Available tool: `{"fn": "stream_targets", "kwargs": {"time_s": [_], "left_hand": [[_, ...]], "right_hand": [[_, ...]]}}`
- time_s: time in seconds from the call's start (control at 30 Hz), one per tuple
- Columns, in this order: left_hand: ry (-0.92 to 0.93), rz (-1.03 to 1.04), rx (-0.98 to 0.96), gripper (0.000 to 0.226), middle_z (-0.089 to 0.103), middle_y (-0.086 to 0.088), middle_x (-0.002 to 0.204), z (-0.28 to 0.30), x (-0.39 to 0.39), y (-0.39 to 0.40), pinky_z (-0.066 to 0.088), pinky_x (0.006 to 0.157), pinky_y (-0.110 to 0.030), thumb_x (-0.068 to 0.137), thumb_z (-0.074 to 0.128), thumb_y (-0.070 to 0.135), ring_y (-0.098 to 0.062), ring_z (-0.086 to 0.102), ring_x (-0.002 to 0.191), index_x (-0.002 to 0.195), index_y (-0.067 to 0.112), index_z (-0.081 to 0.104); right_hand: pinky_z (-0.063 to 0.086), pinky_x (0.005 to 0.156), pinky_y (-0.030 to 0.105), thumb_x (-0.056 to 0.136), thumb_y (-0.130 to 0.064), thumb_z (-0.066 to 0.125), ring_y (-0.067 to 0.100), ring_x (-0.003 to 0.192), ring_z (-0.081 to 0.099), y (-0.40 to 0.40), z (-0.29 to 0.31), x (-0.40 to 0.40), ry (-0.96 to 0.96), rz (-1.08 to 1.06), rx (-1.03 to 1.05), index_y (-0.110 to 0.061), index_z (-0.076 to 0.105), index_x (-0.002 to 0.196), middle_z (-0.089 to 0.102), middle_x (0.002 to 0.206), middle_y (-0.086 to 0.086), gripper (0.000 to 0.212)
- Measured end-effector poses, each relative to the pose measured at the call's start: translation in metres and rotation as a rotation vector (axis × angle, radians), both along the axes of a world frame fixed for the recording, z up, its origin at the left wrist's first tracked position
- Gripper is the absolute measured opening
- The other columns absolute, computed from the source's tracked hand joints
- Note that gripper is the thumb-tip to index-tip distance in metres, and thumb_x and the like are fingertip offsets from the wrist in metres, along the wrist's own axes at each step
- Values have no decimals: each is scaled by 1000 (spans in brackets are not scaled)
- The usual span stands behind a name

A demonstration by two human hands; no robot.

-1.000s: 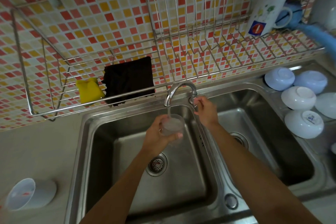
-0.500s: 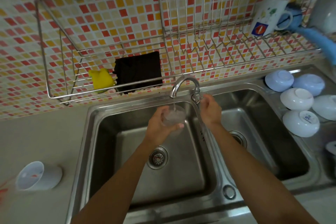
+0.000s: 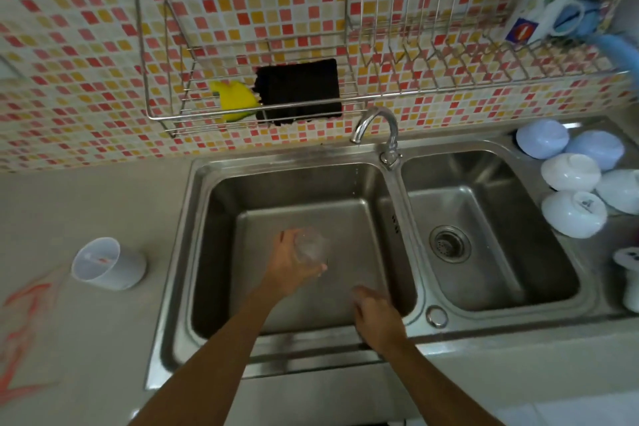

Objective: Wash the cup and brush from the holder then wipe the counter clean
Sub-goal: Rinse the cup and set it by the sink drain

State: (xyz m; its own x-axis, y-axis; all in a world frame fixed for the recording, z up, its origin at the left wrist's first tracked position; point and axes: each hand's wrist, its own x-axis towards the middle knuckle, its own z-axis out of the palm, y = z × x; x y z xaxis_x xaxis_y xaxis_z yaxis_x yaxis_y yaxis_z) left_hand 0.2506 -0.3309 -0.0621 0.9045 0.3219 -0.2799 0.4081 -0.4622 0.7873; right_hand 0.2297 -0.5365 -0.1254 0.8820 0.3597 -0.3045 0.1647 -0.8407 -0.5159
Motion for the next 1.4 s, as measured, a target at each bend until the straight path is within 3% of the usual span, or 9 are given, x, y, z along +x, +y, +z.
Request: {"fn": "stream_targets", "kwargs": {"time_s": [0.1, 0.2, 0.33, 0.5, 0.8, 0.9, 1.1, 1.27, 1.4], "left_hand": [[-20, 83, 2, 83, 41, 0, 121, -8, -12, 5, 48, 88, -31, 54, 91, 16, -18, 47, 108, 125, 11, 47], [30, -7, 6, 86, 41, 2, 124, -16, -23, 3, 50, 89, -34, 56, 90, 16, -15, 47, 108, 129, 18, 44], [26, 1, -49, 65, 59, 4, 102, -8, -21, 4, 51, 58, -15, 63, 86, 8, -9, 61, 83, 114, 18, 48], [233, -171, 231, 82, 60, -7, 119, -23, -32, -3, 46, 94, -34, 58, 87, 31, -29, 57, 110, 128, 20, 46], [298, -366, 634, 83, 44, -8, 131, -39, -31, 3, 23, 111, -46, 66, 77, 47, -30, 44, 120, 136, 25, 38], [327, -428, 772, 82, 43, -8, 133, -41, -34, 5, 18, 114, -54, 70, 75, 47, -31, 43, 123, 138, 25, 35], [266, -536, 1035, 75, 47, -10, 127, -33, -36, 3, 27, 108, -52, 69, 79, 38, -31, 47, 117, 132, 22, 40], [189, -630, 1214, 53, 50, -12, 125, -21, -31, -3, 31, 107, -50, 80, 65, 15, -34, 50, 114, 130, 17, 46], [81, -738, 1322, 49, 51, -11, 127, -15, -34, -7, 31, 108, -53, 84, 55, 11, -32, 50, 118, 131, 17, 45]], "right_hand": [[48, 80, 27, 96, -25, 47, 20, 98, 65, 5, -1, -2, -22, -21, -31, -22, 58, 121, 68, 110, 2, 28], [45, 75, 25, 97, -27, 46, 23, 93, 66, 8, -3, -2, -24, -16, -85, -20, 62, 109, 70, 103, 4, 21], [49, 76, 32, 97, -31, 41, 27, 90, 66, 14, 5, 10, -28, 37, -122, -18, 62, 98, 70, 99, 8, 25], [48, 80, 34, 96, -38, 39, 33, 98, 64, 16, 8, 1, 39, 164, -189, -19, 61, 111, 69, 107, 13, 33], [48, 75, 35, 93, -36, 38, 33, 87, 64, 16, 5, 9, 25, 128, -188, -16, 63, 98, 69, 97, 15, 33], [46, 72, 34, 93, -36, 38, 32, 84, 63, 17, 2, 9, 40, 124, -178, -15, 63, 96, 68, 95, 14, 32], [48, 75, 37, 91, -35, 39, 35, 87, 63, 17, -1, 7, 39, 115, -189, -15, 62, 98, 67, 97, 16, 31], [48, 75, 37, 90, -33, 40, 37, 90, 64, 17, -2, 7, 13, 114, -184, -16, 62, 100, 68, 98, 17, 29], [48, 78, 37, 91, -34, 40, 36, 93, 64, 17, -2, 8, 14, 110, -185, -17, 61, 110, 68, 103, 16, 33]]}}
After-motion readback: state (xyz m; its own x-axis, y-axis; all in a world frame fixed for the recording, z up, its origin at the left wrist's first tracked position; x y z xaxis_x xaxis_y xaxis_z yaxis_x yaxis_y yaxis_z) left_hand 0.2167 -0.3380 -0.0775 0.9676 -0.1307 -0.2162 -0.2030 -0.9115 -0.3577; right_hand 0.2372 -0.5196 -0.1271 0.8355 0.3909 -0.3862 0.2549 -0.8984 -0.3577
